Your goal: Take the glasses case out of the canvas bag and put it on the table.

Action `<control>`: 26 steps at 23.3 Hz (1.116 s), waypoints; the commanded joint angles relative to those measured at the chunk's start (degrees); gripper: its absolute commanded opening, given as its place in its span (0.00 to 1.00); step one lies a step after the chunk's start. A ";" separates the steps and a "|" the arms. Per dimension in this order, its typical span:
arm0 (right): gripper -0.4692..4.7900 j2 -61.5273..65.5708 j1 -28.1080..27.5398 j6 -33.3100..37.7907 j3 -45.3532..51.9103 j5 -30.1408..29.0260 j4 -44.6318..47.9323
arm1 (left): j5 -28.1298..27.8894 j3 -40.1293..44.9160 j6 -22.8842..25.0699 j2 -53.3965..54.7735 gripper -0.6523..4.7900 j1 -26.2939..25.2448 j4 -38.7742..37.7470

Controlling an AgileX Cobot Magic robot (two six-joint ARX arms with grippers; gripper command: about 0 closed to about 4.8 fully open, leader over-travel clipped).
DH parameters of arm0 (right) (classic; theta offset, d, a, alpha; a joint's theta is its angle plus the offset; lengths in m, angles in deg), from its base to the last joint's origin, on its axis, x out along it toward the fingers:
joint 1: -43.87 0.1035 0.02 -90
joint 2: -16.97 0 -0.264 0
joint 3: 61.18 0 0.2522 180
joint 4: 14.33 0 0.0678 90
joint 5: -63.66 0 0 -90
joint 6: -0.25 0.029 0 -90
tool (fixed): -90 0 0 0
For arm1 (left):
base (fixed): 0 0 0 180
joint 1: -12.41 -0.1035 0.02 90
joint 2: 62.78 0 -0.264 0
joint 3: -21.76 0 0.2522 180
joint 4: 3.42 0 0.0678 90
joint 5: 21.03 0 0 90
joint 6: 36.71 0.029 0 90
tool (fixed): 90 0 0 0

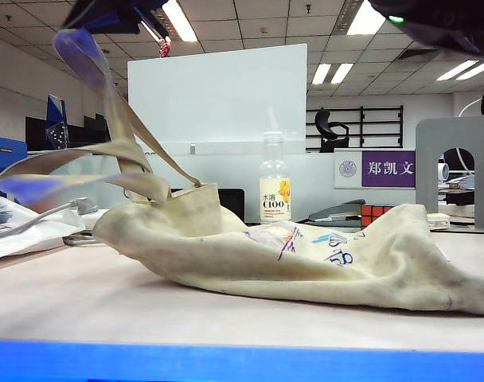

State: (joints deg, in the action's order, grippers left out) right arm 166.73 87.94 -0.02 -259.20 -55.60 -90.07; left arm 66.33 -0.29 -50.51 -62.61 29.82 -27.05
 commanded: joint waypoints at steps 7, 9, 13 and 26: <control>0.09 -7.85 2.45 0.28 -0.22 -1.36 0.90 | -0.11 -0.09 -0.13 -0.04 0.27 -0.07 0.85; 0.09 -9.68 2.54 0.35 -0.22 -1.36 0.92 | 0.09 -0.09 -0.13 -0.04 0.27 -0.07 0.87; 0.09 -12.94 2.36 0.70 -0.22 -0.81 0.61 | 0.50 -0.09 -0.17 -0.04 0.27 -0.07 0.76; 0.09 -22.03 0.70 0.70 -0.22 2.54 -5.97 | 2.86 -0.09 -0.35 -0.04 0.27 -0.04 0.22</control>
State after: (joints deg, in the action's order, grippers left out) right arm 146.84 88.51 0.65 -258.96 -52.89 -97.96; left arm 68.91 -0.27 -50.88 -62.61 29.84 -27.20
